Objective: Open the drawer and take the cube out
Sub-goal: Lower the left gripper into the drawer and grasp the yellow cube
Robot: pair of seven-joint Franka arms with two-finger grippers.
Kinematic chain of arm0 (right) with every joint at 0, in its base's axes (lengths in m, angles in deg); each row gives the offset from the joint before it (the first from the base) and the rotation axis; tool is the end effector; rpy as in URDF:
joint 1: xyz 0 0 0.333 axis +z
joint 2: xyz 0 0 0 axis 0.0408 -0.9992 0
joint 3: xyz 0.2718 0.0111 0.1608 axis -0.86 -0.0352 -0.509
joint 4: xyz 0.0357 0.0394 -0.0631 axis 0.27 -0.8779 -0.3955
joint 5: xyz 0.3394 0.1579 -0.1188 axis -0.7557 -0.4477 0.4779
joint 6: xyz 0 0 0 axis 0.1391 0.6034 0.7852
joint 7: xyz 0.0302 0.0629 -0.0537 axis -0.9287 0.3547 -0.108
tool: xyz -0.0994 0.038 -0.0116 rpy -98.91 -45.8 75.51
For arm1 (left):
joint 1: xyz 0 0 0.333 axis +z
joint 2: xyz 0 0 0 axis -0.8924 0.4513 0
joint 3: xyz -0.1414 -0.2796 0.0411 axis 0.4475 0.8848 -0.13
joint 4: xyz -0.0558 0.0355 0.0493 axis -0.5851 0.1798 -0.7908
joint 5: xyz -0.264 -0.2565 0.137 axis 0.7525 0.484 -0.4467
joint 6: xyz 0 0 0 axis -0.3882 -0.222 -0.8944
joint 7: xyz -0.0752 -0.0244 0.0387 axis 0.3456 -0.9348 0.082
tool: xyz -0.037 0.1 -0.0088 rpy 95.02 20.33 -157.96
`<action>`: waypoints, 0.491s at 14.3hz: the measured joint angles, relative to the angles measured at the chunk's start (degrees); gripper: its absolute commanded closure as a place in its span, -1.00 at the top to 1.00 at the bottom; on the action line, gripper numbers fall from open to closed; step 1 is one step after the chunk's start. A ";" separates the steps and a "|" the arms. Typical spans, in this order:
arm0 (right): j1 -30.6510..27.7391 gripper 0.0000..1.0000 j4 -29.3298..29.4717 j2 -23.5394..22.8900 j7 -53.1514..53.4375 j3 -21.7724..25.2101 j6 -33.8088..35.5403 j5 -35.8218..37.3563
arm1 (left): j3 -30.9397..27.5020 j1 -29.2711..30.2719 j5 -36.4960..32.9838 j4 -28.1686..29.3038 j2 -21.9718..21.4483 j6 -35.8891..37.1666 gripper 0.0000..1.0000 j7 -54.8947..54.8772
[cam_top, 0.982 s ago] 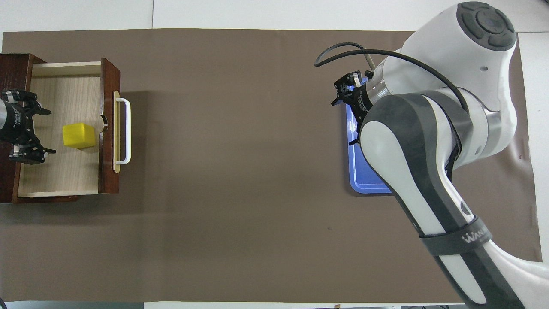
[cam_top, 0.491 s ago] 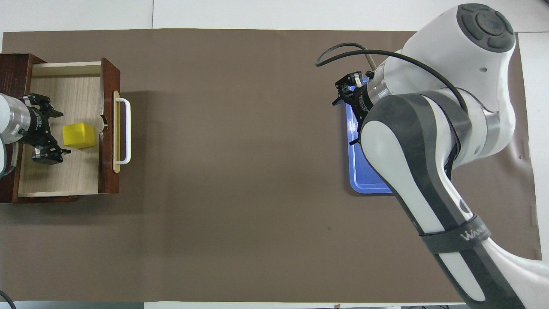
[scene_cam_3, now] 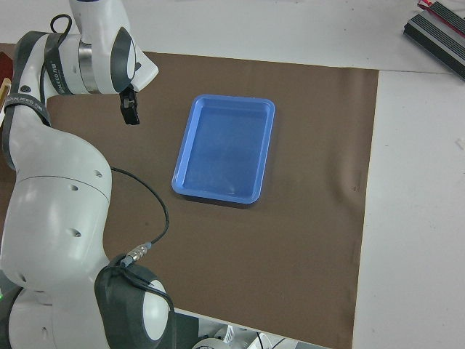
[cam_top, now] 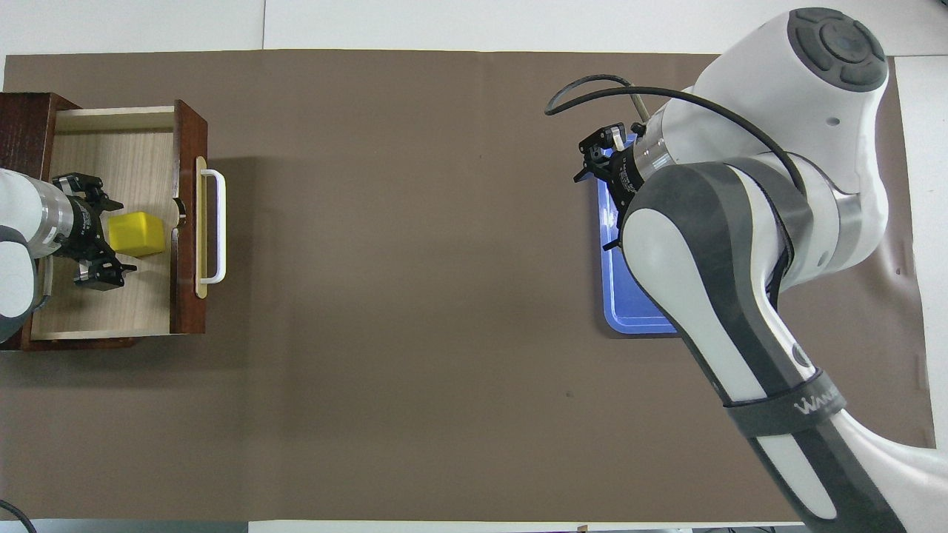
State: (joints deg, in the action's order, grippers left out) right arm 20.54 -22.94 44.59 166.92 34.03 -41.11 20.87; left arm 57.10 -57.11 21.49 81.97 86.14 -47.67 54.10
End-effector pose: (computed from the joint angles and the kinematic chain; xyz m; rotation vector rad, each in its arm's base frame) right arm 0.6054 0.2085 0.5077 -2.4478 1.7097 0.2889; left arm 0.5709 0.0225 0.4214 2.0131 2.3925 0.1587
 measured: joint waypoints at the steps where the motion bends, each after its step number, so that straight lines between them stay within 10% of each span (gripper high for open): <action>1: -0.01 1.00 -0.01 0.00 0.00 0.01 0.00 0.00 | 0.00 -0.05 0.00 0.00 0.00 -0.03 -1.00 0.10; 7: -0.01 1.00 -0.02 0.04 0.00 0.02 0.00 0.00 | -0.02 -0.06 -0.05 -1.95 -0.04 1.64 -1.00 0.10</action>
State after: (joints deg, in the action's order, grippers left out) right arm 20.53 -22.96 44.63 166.92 34.05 -41.12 20.87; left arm 57.08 -57.17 21.44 80.02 86.10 -46.03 54.19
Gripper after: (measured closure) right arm 0.000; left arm 0.449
